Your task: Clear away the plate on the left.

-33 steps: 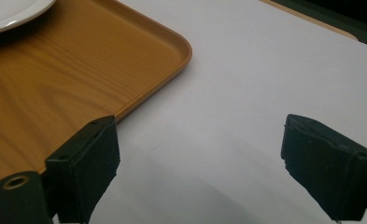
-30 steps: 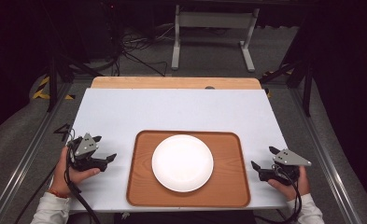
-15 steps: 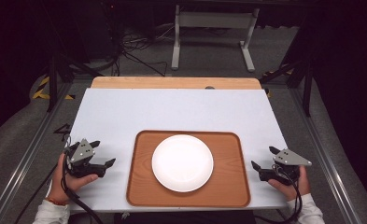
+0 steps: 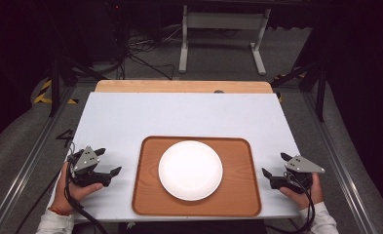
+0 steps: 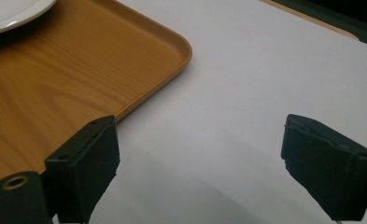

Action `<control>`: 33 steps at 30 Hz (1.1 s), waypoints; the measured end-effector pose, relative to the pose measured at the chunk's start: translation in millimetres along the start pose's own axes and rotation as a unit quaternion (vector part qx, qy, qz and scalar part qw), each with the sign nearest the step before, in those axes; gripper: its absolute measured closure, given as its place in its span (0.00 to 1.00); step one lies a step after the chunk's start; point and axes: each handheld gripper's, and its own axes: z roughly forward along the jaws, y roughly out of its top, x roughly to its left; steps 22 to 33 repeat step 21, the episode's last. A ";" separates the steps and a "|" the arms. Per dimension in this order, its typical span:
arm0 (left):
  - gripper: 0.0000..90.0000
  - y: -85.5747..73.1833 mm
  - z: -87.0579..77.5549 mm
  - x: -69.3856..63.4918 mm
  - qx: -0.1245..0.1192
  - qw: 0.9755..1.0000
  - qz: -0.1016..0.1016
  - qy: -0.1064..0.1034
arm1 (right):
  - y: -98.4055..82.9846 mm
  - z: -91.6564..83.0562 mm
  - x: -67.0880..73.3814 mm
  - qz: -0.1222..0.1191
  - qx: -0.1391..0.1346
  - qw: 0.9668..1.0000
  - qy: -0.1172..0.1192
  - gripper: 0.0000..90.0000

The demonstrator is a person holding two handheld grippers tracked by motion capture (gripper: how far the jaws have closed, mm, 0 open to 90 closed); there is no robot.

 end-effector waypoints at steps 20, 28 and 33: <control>0.15 3.2 3.5 -4.7 0.006 1.000 0.006 -0.004 | -0.6 1.0 -2.9 0.004 -0.003 1.000 0.000 0.13; 0.15 3.5 3.8 -4.8 0.006 1.000 0.006 -0.005 | -1.0 1.3 -3.3 0.006 -0.003 1.000 0.001 0.13; 0.15 3.5 3.8 -4.8 0.006 1.000 0.006 -0.005 | -1.0 1.3 -3.3 0.006 -0.003 1.000 0.001 0.13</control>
